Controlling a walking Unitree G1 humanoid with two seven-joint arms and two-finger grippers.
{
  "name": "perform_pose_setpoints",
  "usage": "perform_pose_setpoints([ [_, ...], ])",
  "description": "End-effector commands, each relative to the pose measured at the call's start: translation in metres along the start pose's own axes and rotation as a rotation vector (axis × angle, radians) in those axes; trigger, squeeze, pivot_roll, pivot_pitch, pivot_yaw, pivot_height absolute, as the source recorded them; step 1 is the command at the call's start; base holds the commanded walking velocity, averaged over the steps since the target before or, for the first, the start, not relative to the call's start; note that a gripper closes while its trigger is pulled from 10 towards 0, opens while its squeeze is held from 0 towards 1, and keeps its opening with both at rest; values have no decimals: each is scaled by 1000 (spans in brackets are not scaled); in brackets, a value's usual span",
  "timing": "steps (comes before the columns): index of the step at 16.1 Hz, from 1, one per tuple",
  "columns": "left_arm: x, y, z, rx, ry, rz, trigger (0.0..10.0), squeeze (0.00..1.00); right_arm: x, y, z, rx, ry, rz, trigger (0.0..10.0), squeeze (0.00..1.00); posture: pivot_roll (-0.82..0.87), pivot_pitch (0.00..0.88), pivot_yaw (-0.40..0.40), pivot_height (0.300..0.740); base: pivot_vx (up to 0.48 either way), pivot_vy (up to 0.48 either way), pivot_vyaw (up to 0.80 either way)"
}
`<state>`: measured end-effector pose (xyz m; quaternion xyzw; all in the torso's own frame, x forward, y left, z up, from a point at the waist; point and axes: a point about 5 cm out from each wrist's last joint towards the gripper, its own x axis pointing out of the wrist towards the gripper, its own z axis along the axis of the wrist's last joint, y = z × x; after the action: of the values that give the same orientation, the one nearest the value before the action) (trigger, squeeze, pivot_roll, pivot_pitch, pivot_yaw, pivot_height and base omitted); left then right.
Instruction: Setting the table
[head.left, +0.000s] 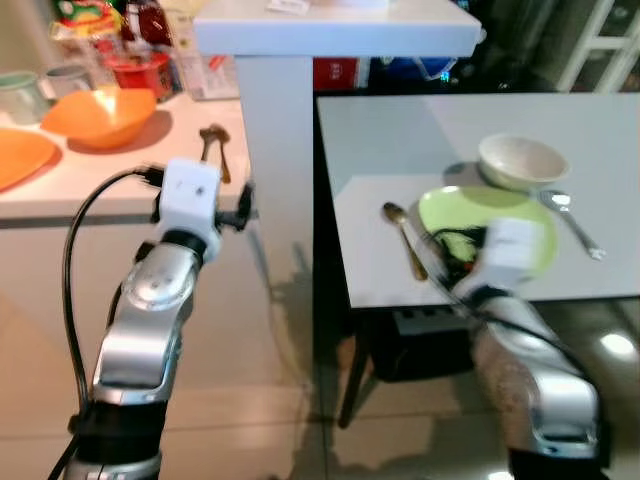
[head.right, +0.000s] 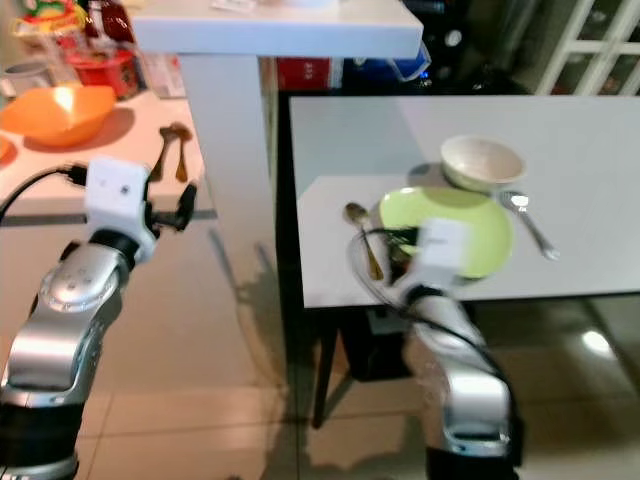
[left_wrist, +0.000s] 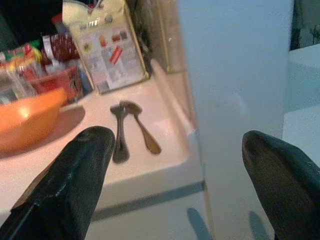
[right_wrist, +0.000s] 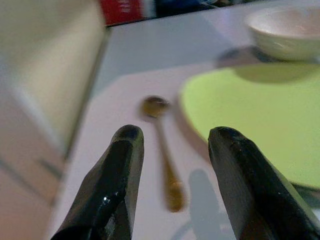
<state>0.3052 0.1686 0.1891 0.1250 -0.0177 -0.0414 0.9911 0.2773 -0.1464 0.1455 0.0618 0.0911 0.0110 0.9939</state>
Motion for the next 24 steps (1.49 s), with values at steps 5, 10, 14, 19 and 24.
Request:
perform_pose_setpoints([
  [5,-6,-8,3,4,-18,-20,10000,0,6,8,-1,-85,28,111,10000,0,50,0,-15,740,0,429,0],
  [10,-7,-11,3,34,-22,-36,10000,0,9,11,-1,-130,29,138,10000,0,47,0,-14,740,0,431,0],
  [14,-5,-11,5,37,-26,-41,10000,0,10,9,-1,-124,29,125,10000,0,46,0,-13,740,0,433,0],
  [19,-4,-11,6,40,-31,-41,10000,0,12,8,1,-118,22,118,10000,0,49,0,-11,740,0,432,0],
  [24,-2,-12,6,34,-38,-45,10000,0,13,6,3,-116,13,104,10000,0,44,0,-8,740,0,430,0],
])
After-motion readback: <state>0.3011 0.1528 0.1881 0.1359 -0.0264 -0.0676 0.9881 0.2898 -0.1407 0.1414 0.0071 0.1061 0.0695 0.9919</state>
